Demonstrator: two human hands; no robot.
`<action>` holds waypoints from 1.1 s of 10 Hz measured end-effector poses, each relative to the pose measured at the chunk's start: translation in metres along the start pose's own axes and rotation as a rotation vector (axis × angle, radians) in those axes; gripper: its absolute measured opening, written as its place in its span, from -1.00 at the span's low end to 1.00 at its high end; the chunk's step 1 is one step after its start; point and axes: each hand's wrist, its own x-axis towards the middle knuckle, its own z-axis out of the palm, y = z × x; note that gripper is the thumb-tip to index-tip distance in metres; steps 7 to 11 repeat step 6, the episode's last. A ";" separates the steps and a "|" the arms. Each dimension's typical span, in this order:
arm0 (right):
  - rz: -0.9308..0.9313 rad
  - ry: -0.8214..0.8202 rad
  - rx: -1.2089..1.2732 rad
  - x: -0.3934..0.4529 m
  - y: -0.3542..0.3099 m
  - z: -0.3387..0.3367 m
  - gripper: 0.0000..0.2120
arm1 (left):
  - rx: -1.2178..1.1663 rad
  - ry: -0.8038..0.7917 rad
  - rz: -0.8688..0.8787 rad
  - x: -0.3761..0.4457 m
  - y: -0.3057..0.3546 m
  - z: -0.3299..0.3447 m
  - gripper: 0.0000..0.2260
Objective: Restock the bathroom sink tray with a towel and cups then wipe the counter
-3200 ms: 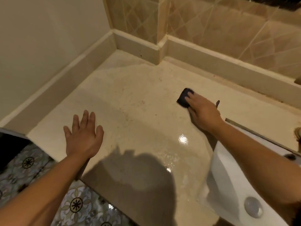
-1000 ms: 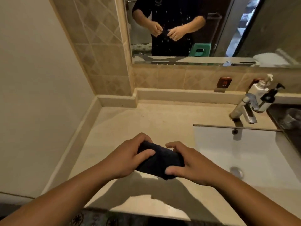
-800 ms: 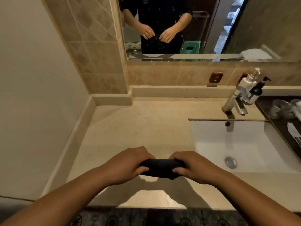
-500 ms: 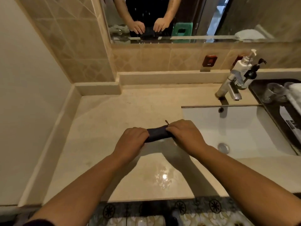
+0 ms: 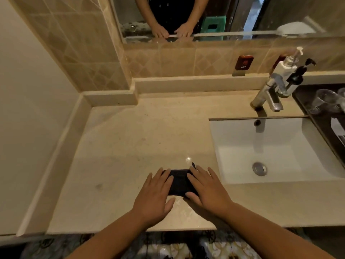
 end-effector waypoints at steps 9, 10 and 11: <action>0.013 -0.486 -0.062 0.049 0.001 -0.024 -0.31 | -0.070 -0.340 -0.161 0.027 -0.012 -0.011 -0.30; 0.013 -0.486 -0.062 0.049 0.001 -0.024 -0.31 | -0.070 -0.340 -0.161 0.027 -0.012 -0.011 -0.30; 0.013 -0.486 -0.062 0.049 0.001 -0.024 -0.31 | -0.070 -0.340 -0.161 0.027 -0.012 -0.011 -0.30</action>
